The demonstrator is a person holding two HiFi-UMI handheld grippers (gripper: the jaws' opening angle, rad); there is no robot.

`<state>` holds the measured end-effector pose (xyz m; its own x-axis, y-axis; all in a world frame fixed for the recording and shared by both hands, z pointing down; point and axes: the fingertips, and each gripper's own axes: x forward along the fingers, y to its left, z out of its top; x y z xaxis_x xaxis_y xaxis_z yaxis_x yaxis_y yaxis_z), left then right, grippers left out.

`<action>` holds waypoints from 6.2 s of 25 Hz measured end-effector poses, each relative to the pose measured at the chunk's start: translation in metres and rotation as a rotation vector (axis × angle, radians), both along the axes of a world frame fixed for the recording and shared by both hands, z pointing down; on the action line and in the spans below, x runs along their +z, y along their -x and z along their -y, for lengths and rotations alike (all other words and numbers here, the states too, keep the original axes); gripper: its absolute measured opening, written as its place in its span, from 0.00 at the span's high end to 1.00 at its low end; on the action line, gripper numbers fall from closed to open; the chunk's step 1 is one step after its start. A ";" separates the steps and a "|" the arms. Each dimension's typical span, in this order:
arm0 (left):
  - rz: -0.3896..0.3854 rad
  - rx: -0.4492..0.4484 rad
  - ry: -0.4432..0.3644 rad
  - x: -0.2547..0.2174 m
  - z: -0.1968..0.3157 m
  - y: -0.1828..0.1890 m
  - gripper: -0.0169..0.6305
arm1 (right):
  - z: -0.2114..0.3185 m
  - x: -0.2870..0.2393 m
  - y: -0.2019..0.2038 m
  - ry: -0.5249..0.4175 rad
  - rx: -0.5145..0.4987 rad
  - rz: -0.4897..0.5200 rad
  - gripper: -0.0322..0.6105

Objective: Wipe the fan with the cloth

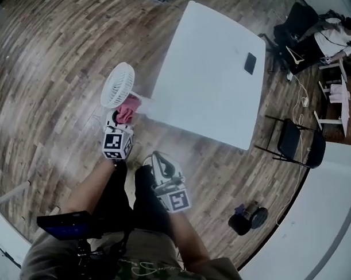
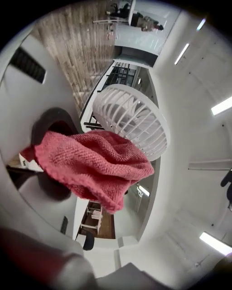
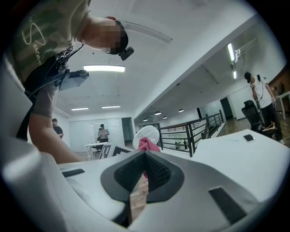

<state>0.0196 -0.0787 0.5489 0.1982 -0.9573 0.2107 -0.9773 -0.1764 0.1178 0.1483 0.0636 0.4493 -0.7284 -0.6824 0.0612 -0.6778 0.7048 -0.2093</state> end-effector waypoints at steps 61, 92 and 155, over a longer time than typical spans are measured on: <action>-0.005 0.108 -0.014 0.033 0.010 -0.036 0.84 | 0.026 0.095 -0.032 0.057 -0.037 -0.045 0.95; 0.021 0.011 -0.128 -0.023 0.016 -0.002 0.83 | 0.082 0.063 -0.024 -0.078 0.071 -0.008 0.95; 0.053 0.195 0.093 0.068 0.010 -0.037 0.84 | 0.111 0.091 0.030 0.023 0.142 0.008 0.95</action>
